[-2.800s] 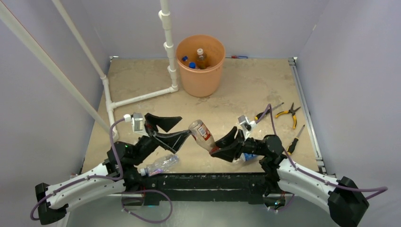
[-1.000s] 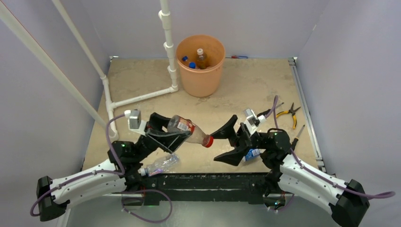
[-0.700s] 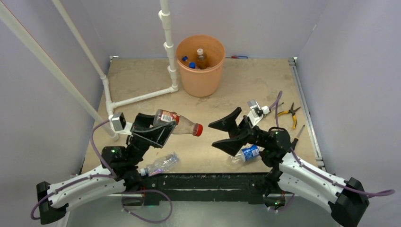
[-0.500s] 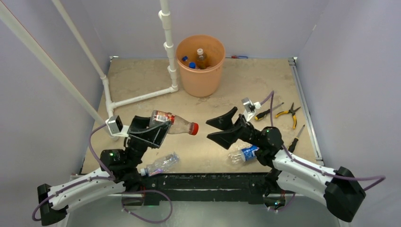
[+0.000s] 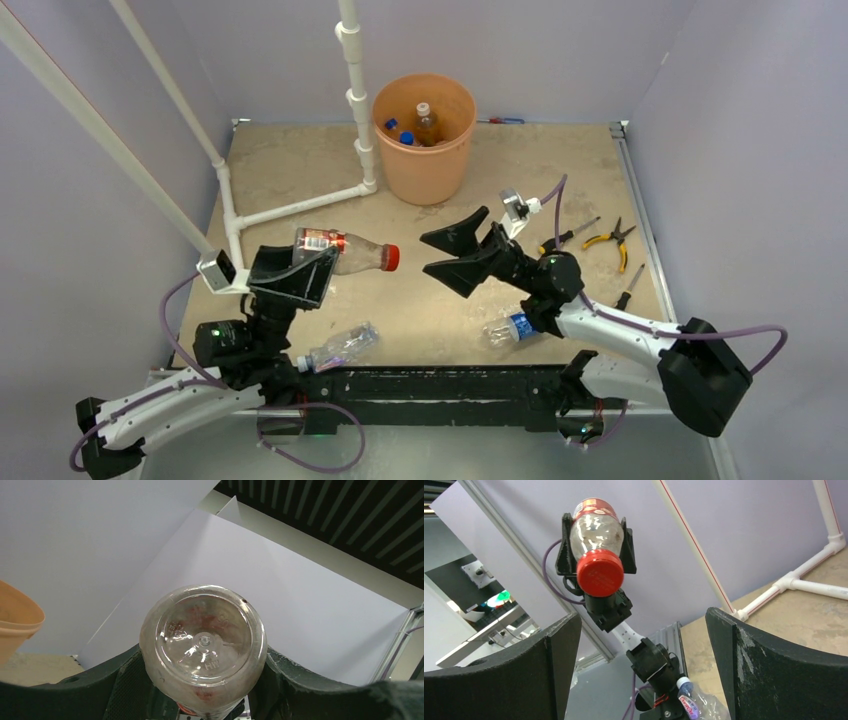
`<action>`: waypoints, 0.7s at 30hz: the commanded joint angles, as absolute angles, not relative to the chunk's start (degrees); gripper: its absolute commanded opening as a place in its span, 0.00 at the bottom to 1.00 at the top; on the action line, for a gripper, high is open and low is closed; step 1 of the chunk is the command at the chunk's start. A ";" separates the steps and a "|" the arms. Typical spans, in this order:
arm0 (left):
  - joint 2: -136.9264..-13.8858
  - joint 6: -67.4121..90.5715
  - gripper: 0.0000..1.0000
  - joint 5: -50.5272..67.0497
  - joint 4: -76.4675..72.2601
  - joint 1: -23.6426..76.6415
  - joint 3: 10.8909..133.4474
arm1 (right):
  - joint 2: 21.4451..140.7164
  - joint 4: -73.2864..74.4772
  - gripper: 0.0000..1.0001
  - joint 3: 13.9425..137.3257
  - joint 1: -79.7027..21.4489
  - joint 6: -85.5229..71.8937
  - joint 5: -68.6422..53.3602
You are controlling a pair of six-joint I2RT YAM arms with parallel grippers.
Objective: Put the plastic bottles in the bin
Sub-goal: Pick up the plastic bottle at the center of the board.
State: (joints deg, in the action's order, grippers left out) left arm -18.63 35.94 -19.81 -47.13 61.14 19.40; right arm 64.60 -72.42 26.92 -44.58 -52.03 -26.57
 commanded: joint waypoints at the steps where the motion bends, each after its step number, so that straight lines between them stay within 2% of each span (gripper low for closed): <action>1: -17.29 32.50 0.41 -22.14 -45.84 61.26 21.46 | 64.03 -77.77 0.97 27.69 -44.21 -51.58 -26.80; 13: -15.68 30.46 0.40 -22.70 -45.47 61.26 21.89 | 66.09 -79.71 0.95 28.48 -44.15 -51.89 -24.43; 21: -21.84 29.07 0.39 -23.02 -53.19 61.26 23.34 | 75.31 -101.51 0.94 30.59 -44.28 -63.84 -22.63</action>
